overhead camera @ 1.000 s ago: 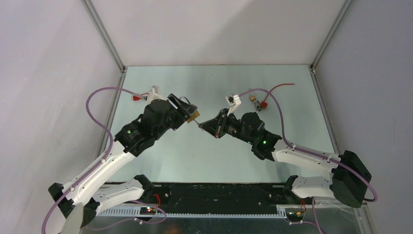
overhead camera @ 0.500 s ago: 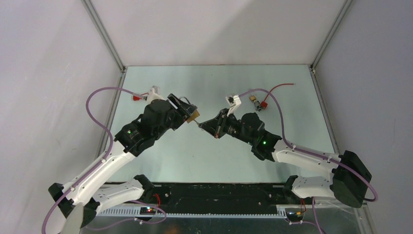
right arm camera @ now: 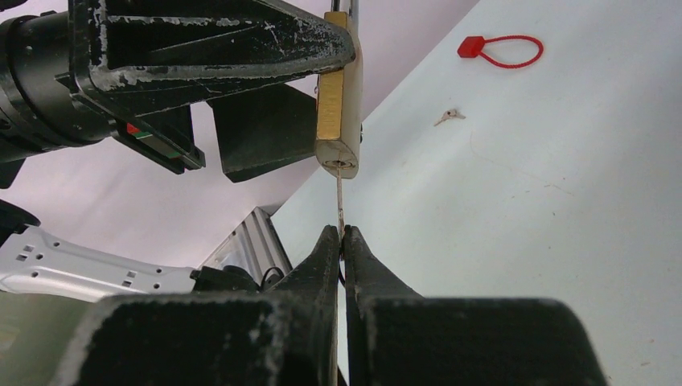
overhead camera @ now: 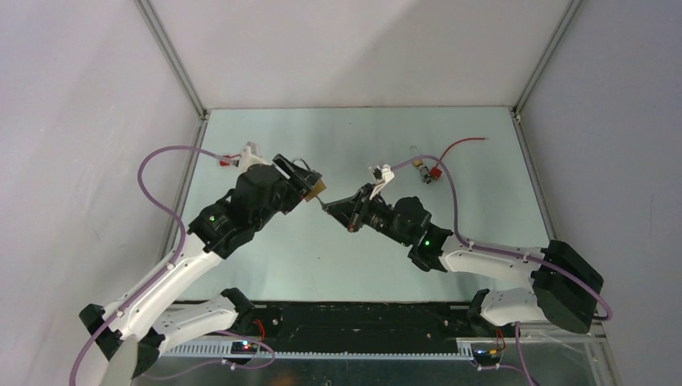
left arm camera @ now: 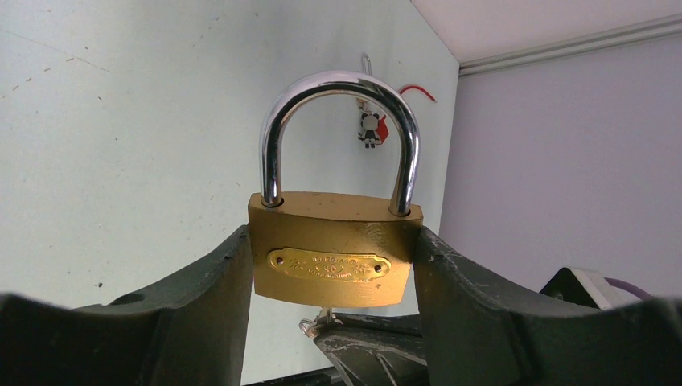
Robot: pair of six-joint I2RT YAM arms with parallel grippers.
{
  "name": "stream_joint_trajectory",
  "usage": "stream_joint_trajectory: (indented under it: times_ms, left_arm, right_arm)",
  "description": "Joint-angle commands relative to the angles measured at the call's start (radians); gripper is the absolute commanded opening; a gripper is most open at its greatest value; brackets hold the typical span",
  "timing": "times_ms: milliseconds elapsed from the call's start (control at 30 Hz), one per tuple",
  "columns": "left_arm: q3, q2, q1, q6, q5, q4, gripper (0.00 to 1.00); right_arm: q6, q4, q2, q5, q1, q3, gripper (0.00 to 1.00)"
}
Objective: Unlock with the key
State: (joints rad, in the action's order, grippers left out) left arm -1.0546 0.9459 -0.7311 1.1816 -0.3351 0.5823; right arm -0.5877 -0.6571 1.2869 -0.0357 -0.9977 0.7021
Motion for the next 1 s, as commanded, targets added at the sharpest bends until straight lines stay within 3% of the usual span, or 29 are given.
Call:
stream_joint_trajectory:
  times_ms: [0,467,967]
  left_arm:
    - [0.004,-0.048,-0.013,0.05,0.035,-0.109,0.0]
    - [0.026,-0.08,-0.024,0.062,0.053,-0.127,0.0]
    - [0.044,-0.103,-0.077,-0.019,-0.003,-0.127,0.0]
  right_arm:
    - [0.039,-0.214,-0.001,0.051,-0.033,0.001,0.0]
    - [0.14,-0.326,0.018,0.127,-0.063,-0.021,0.0]
    - [0.093,-0.291,-0.044,-0.024,0.03,0.01,0.0]
